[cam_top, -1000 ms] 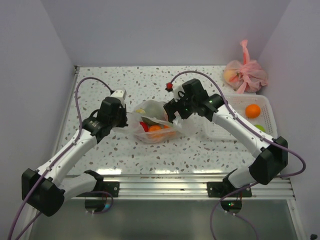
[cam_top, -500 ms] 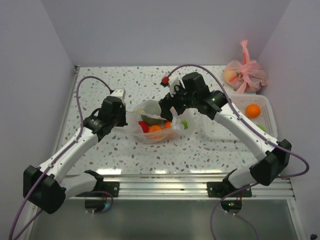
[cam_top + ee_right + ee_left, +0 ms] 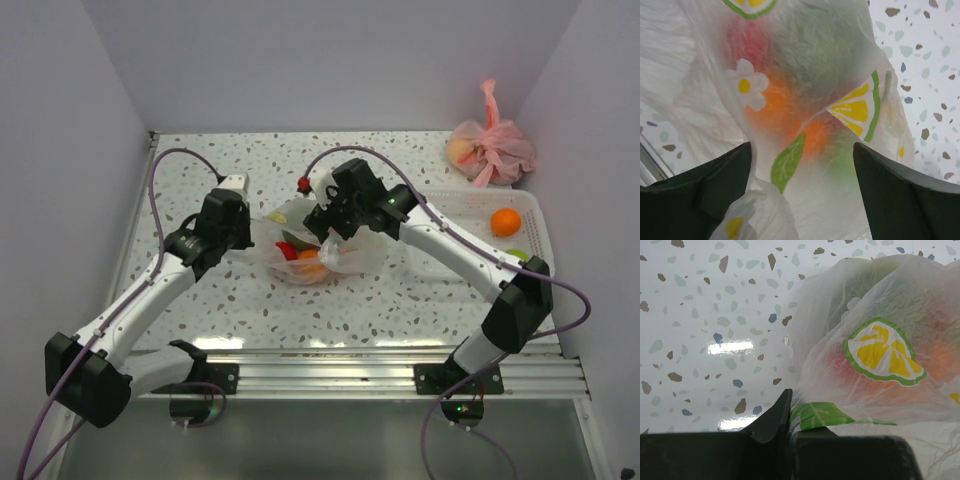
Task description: Untie the knot of the plastic bag and take out the fruit
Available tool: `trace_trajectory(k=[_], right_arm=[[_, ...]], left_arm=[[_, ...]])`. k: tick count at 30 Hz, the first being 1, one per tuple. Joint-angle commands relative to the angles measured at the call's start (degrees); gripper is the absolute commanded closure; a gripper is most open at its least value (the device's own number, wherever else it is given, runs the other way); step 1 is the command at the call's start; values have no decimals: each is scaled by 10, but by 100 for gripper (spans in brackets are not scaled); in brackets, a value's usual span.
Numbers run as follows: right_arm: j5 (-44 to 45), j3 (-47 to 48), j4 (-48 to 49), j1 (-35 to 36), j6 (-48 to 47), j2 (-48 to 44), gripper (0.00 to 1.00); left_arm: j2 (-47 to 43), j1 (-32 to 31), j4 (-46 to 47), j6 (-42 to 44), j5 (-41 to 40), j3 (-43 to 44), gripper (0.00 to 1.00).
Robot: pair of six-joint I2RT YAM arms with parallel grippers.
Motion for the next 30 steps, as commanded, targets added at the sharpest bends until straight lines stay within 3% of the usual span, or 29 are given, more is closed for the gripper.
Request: trace_trajectory(k=[1,2,5,6,8,9,19,20,22,23,26,27,30], right_arm=[[82,-2,-6,-3,-30,42,18],[90,5,-6,-3,-34,53,30],[114,21,4,-4,-37,94,50],[119,36,9,-9,-36,105,68],[123,59,19,-19,-27,136,85],[127,87,23,-28,-22,146,99],[143,235,93,-87,62,203,100],[130,244,77,-87,61,204,96],[103,267,54,-87,60,195,77],[78,267,44,-87,67,186,55],[48,236,52,-87,84,130,31],[43,216,58,-87,89,111,18],[31,193,79,-87,104,56,4]], left_arm=[[-8,3,-8,2,-27,23,100],[-8,3,-10,2,-30,23,100],[-11,3,-12,4,-39,24,100],[-12,4,-12,5,-42,26,100],[-12,10,-14,8,-48,30,100],[-11,12,-18,9,-51,36,100],[-10,17,-13,24,-30,63,100],[-10,17,-12,24,-13,59,100],[-10,17,-6,18,5,45,100],[-11,17,-5,17,19,40,100],[-19,17,2,5,41,29,100],[-20,17,2,3,45,27,100],[-24,17,1,-1,51,23,100]])
